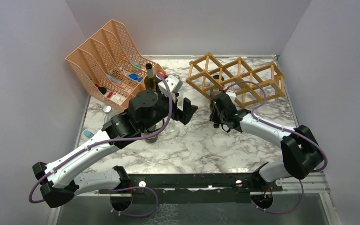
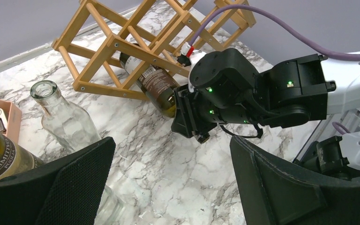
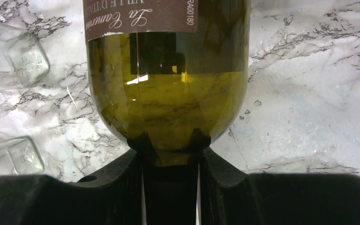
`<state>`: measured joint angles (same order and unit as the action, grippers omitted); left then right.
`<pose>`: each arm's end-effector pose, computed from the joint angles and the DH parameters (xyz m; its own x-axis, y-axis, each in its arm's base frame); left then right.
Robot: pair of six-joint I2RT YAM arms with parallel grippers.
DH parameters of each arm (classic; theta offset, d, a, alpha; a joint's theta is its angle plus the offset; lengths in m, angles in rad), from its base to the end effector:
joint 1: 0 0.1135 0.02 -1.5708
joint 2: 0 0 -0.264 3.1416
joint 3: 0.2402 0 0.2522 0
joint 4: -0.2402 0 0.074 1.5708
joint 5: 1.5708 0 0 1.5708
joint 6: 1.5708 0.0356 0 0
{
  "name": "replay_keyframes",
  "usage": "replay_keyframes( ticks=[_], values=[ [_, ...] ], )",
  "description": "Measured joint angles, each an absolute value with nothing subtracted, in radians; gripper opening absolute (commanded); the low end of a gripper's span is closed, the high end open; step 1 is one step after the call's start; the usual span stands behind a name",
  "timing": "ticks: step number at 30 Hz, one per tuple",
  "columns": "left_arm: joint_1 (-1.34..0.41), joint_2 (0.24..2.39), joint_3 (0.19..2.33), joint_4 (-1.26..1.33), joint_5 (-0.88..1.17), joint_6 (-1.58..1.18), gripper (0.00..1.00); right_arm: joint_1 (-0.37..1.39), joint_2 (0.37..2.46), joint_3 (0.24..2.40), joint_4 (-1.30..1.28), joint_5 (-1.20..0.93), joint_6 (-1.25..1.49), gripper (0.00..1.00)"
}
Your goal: Put the wine bottle on the wine rack
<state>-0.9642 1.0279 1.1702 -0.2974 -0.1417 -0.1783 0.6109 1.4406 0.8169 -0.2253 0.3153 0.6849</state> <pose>0.1327 -0.1824 0.4168 -0.2168 0.0045 -0.9762 0.7066 0.6907 -0.1538 0.2446 0.1578 0.1999 -0.7150 0.2335 -0.6590 0.0966 0.9665 0.2377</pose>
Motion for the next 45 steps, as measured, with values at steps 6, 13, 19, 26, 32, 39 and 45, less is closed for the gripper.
replay_keyframes(
  ticks=[6, 13, 19, 26, 32, 39, 45],
  values=[
    [-0.964, 1.028, 1.170, -0.298, -0.142, -0.178, 0.99, 0.585, 1.462, 0.831, -0.224, 0.299, 0.666, 0.05],
    [-0.964, 1.027, 1.170, -0.299, -0.142, -0.178, 0.99, 0.556, 1.506, 0.865, -0.223, 0.279, 0.636, 0.15],
    [-0.964, 1.027, 1.170, -0.302, -0.140, -0.179, 0.99, 0.543, 1.555, 0.898, -0.200, 0.273, 0.624, 0.20],
    [-0.964, 1.026, 1.170, -0.303, -0.139, -0.179, 0.99, 0.541, 1.586, 0.915, -0.175, 0.276, 0.620, 0.22],
    [-0.964, 1.024, 1.170, -0.312, -0.139, -0.179, 0.99, 0.539, 1.599, 0.928, -0.171, 0.279, 0.659, 0.24],
    [-0.964, 1.023, 1.170, -0.317, -0.139, -0.179, 0.99, 0.525, 1.602, 0.981, -0.229, 0.282, 0.755, 0.25],
    [-0.964, 1.023, 1.170, -0.318, -0.139, -0.179, 0.99, 0.517, 1.605, 0.985, -0.231, 0.288, 0.785, 0.38]
  ],
)
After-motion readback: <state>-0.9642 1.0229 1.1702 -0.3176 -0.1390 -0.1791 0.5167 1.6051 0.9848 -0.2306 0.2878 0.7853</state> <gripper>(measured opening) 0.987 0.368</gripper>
